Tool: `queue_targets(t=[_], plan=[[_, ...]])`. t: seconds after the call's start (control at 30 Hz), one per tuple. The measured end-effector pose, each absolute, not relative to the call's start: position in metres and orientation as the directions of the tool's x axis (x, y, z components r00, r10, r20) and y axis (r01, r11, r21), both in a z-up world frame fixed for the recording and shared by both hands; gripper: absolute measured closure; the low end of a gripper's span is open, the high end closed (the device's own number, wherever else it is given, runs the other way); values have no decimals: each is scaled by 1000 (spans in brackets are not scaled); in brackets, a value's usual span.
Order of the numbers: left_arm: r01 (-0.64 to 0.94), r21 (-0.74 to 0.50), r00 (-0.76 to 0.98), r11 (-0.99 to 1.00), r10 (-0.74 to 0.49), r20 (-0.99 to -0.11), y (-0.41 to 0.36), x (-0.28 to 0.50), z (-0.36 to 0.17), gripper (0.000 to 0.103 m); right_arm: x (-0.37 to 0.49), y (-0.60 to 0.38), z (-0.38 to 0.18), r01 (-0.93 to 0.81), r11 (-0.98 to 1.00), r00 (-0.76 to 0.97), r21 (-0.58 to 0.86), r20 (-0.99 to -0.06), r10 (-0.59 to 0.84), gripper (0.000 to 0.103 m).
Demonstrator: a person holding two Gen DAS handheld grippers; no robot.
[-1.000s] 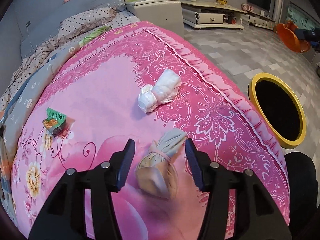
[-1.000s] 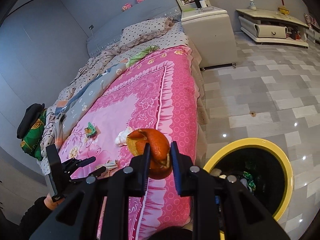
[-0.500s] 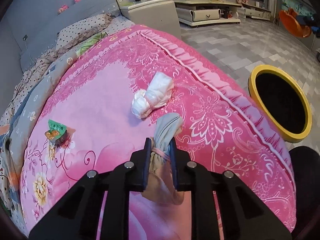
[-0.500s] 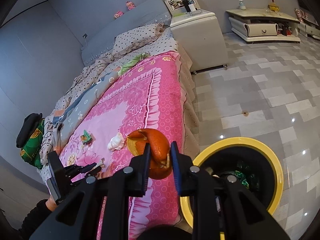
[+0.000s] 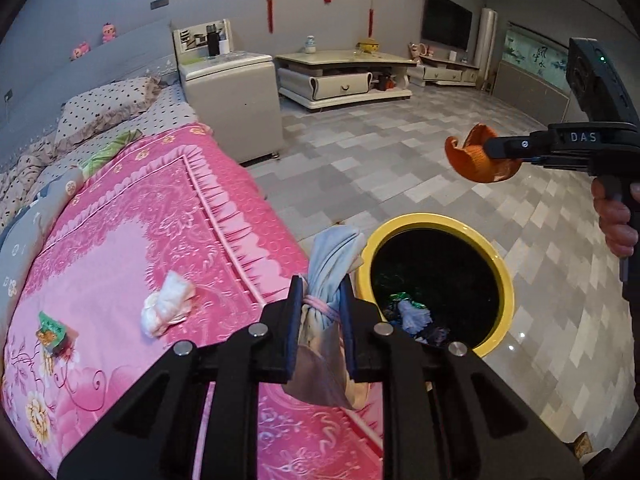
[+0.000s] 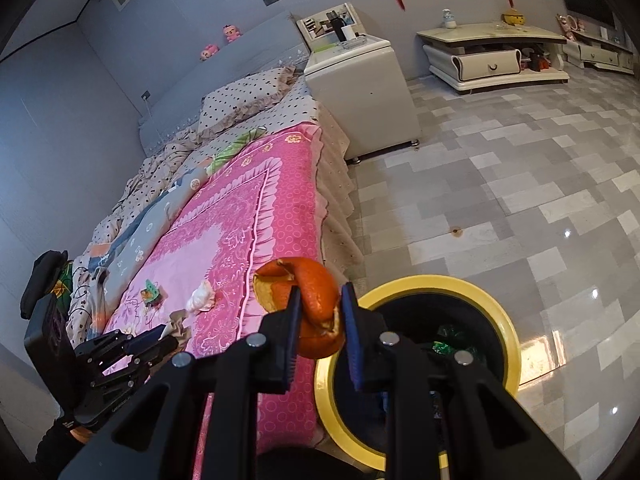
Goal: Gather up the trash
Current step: 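Carry the sock bundle and orange peel over the yellow-rimmed bin with both tools, then open both tools to drop the sock bundle and peel into the bin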
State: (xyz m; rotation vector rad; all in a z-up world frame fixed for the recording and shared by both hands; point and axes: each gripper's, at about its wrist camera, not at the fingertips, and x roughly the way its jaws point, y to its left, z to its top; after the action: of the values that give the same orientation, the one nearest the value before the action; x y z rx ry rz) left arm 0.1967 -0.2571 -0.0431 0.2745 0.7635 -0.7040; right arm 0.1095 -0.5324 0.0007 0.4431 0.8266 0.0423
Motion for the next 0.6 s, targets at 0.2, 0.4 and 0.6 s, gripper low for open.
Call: queue_targets(t=[0.2, 0.4, 0.6], plan=[[706, -56, 461, 706, -519, -720, -307, 187, -56, 86, 97, -560, -19, 210, 900, 666, 382, -729, 154, 84], [722, -60, 435, 689, -520, -735, -347, 178, -74, 86, 89, -581, -40, 269, 886, 646, 378, -753, 125, 84], [722, -88, 404, 686, -522, -751, -368, 177, -90, 85, 88, -594, -58, 306, 875, 628, 376, -770, 112, 84]])
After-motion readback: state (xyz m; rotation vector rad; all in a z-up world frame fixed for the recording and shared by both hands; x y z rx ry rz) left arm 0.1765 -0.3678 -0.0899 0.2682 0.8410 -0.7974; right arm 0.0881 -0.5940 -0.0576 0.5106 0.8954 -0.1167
